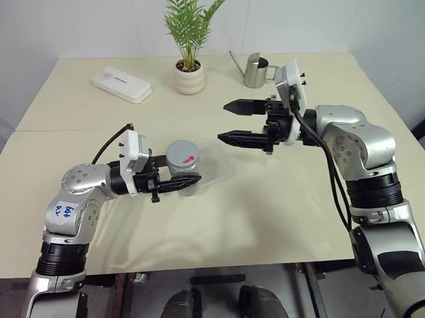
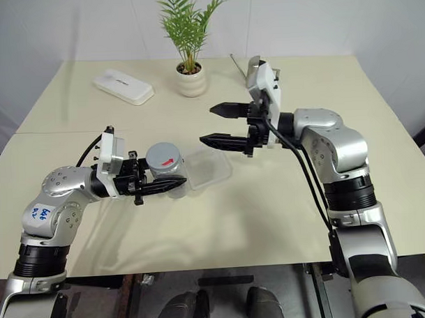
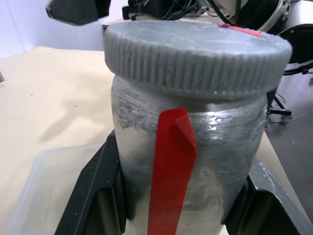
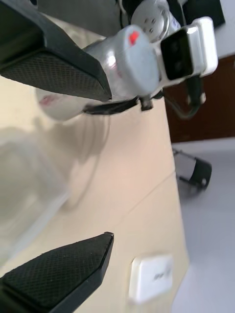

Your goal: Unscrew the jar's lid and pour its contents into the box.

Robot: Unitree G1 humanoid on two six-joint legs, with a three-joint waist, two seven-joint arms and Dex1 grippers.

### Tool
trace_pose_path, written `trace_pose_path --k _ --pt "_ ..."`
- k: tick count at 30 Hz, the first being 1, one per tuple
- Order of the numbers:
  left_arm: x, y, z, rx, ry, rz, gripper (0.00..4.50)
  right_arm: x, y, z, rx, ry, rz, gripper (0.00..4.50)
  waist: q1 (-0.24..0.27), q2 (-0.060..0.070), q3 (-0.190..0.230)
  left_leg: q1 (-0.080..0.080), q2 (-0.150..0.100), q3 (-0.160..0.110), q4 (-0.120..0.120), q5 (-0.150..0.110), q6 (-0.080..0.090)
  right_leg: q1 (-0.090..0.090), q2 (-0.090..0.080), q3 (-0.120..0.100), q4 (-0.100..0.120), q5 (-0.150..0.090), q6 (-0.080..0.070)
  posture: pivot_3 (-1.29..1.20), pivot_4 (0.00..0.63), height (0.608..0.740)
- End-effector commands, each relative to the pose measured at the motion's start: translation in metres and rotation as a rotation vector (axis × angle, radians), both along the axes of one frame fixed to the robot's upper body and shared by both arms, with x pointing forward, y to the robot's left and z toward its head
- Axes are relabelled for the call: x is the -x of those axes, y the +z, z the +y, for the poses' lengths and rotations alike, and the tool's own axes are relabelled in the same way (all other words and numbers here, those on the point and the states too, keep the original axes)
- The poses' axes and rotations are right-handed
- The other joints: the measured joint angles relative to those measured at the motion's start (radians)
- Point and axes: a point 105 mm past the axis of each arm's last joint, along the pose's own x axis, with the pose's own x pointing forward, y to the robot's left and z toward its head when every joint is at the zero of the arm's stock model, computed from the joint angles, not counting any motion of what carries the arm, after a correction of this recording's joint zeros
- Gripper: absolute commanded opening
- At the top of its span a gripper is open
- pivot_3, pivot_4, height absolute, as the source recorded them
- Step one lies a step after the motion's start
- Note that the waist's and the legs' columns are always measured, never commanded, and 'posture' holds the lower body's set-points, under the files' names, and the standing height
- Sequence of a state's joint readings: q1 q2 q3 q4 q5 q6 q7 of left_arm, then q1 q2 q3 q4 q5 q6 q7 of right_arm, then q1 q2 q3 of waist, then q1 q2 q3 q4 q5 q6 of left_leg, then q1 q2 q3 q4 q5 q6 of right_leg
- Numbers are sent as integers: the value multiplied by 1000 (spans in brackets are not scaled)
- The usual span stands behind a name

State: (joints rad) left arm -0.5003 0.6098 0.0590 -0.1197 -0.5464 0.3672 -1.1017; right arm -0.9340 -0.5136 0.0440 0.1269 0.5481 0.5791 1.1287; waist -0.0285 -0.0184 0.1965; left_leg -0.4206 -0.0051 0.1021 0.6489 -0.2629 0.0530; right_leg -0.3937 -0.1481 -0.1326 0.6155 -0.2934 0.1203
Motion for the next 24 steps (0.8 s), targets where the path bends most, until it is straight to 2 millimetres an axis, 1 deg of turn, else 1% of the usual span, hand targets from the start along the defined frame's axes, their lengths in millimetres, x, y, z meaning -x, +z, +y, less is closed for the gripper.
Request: trace_pose_path --k 1,2,5,8,11,16,19,24 --pt "0 10 5 4 20 -52 1928 11 21 -10 -47 27 -97 4482 -1 0 0 0 0 0 0 0 0 0 0 0 0 0 0 0 150 740" --pt "-2 10 6 6 30 -55 1928 15 23 -8 -56 49 -109 4482 0 0 0 0 0 0 0 0 0 0 0 0 0 0 0 0 150 740" --pt "-5 13 6 13 41 -62 1928 25 25 5 -58 102 -129 4482 1 0 0 0 0 0 1 0 0 0 0 0 0 0 0 0 150 740" --pt "-7 13 3 23 41 -59 1928 39 23 33 -54 170 -135 4482 1 0 0 0 0 0 1 0 0 0 0 0 1 0 0 0 150 740" --pt "-8 13 -2 38 37 -49 1928 44 15 60 -19 175 -124 4482 1 0 0 0 0 0 1 0 0 0 0 0 2 0 0 0 150 740" --pt "-9 14 -6 50 28 -44 1928 49 7 89 15 178 -105 4482 4 0 0 0 0 -1 1 0 0 0 -1 0 3 0 0 0 150 740" --pt "-9 14 -7 48 22 -41 1928 45 6 95 19 166 -109 4482 3 0 0 0 0 -2 2 0 0 0 -1 0 3 0 0 0 150 740" --pt "-8 13 -7 45 20 -40 1928 38 11 95 -7 137 -125 4482 1 0 0 0 0 -1 1 0 0 0 0 0 3 0 0 0 150 740"
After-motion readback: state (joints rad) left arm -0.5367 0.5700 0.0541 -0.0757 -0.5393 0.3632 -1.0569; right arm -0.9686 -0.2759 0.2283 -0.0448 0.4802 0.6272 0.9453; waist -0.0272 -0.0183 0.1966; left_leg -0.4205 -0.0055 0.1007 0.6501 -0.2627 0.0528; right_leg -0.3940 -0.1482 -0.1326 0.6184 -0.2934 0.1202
